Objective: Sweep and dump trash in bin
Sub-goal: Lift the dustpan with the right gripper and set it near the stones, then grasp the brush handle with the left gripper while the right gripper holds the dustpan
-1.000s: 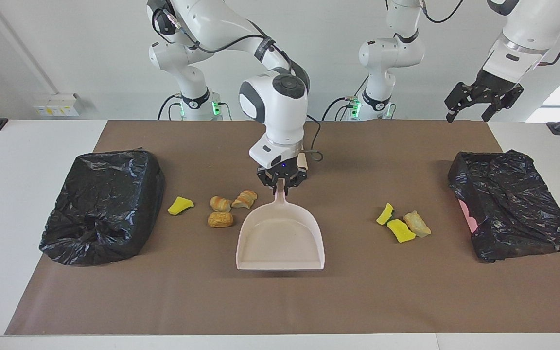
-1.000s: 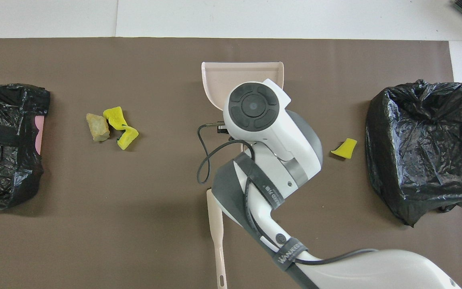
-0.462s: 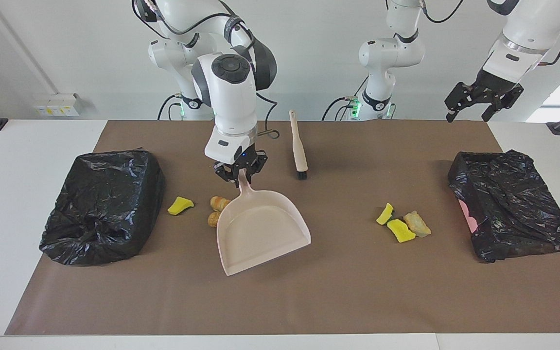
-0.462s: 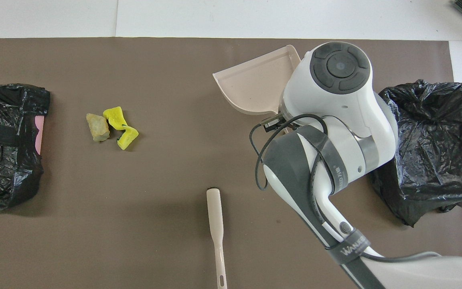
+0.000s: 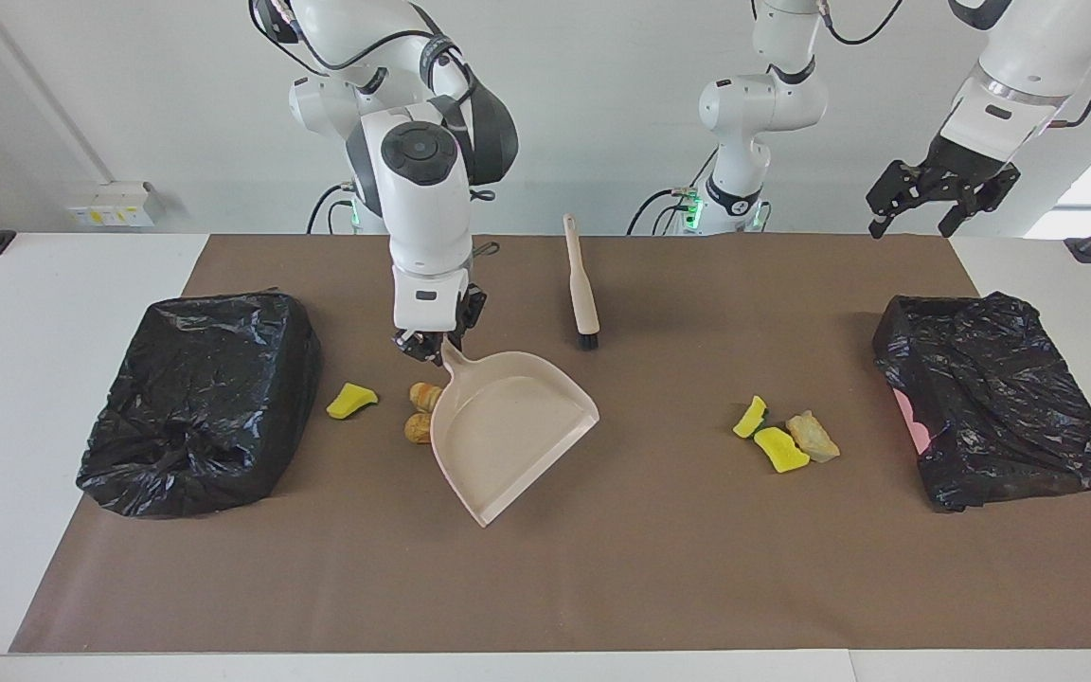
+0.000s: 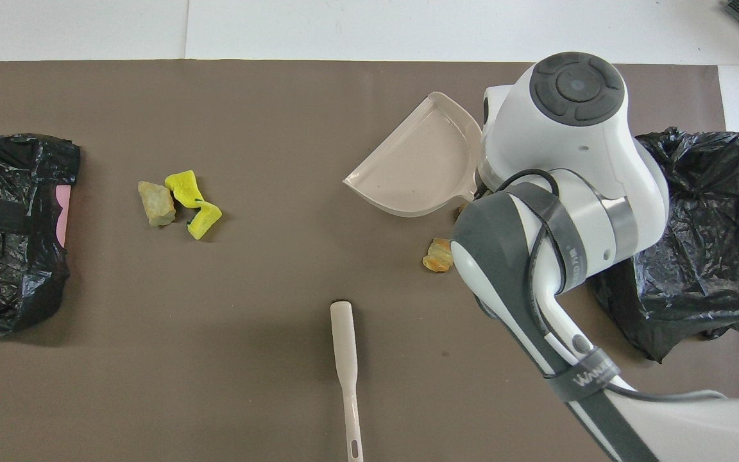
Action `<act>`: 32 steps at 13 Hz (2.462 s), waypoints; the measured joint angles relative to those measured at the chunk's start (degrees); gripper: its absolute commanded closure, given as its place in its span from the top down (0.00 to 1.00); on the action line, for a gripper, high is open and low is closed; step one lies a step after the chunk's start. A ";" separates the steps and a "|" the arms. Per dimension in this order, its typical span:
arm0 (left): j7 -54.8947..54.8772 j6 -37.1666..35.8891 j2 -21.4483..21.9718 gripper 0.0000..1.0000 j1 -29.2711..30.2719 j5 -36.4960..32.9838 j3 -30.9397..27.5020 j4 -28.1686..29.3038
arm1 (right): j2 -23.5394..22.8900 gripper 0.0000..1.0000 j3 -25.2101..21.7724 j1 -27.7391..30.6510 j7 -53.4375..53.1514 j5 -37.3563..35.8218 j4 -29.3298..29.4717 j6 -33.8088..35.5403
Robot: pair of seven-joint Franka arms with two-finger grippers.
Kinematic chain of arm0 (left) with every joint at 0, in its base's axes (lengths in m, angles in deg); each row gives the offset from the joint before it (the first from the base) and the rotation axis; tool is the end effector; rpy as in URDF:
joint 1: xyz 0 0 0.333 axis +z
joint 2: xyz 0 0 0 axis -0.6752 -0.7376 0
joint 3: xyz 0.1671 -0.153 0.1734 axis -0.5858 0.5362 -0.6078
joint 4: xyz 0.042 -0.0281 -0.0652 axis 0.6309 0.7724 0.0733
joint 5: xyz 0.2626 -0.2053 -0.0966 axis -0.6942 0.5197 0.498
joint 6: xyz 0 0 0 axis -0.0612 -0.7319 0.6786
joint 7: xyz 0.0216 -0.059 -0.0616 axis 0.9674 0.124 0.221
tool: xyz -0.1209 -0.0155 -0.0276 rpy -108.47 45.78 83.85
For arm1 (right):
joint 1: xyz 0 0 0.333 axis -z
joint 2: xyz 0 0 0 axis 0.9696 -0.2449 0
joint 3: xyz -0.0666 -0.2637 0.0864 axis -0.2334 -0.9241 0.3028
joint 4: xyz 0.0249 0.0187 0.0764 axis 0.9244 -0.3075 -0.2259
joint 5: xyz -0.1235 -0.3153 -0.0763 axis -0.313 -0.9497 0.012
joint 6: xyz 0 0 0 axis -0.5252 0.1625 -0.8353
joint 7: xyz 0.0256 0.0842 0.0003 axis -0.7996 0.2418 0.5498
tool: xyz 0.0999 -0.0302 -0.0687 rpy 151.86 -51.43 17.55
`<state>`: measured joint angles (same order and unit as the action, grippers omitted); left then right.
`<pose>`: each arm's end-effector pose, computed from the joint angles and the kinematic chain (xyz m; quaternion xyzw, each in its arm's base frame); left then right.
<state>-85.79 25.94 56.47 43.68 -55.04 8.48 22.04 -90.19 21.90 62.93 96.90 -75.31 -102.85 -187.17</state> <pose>0.4814 -0.0206 0.6069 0.9999 -0.0091 0.0039 0.0096 0.5581 0.1937 0.4527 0.9070 0.4187 -0.0393 0.0238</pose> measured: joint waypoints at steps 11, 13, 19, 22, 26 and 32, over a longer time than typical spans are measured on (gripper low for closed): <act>-0.02 0.01 0.00 1.00 -0.14 0.00 0.78 0.00 | 0.93 0.00 0.07 2.07 17.83 0.00 -2.17 2.47; 0.00 -0.15 0.02 1.00 -0.24 0.07 1.20 0.07 | 2.25 0.00 0.14 1.98 17.83 0.00 -4.86 -0.27; 14.63 5.79 6.47 1.00 -13.16 1.29 2.20 15.34 | 5.34 0.00 0.32 0.49 14.72 0.00 -12.04 -7.82; 26.31 14.47 9.70 1.00 -24.51 3.09 2.59 26.44 | 5.58 0.00 0.17 0.67 14.68 0.00 -12.80 -7.82; 37.22 28.97 9.34 1.00 -36.31 4.48 2.62 39.04 | 6.38 0.00 0.13 1.63 17.04 0.00 -14.60 -7.82; 46.42 43.33 3.62 1.00 -48.81 4.52 2.67 50.22 | 7.73 0.00 0.10 3.32 20.28 0.00 -17.38 -7.82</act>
<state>-39.37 69.27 60.09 -5.13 -50.51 11.14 72.26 -82.47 22.00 66.26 117.18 -75.31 -120.23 -194.99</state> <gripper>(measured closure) 0.000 0.687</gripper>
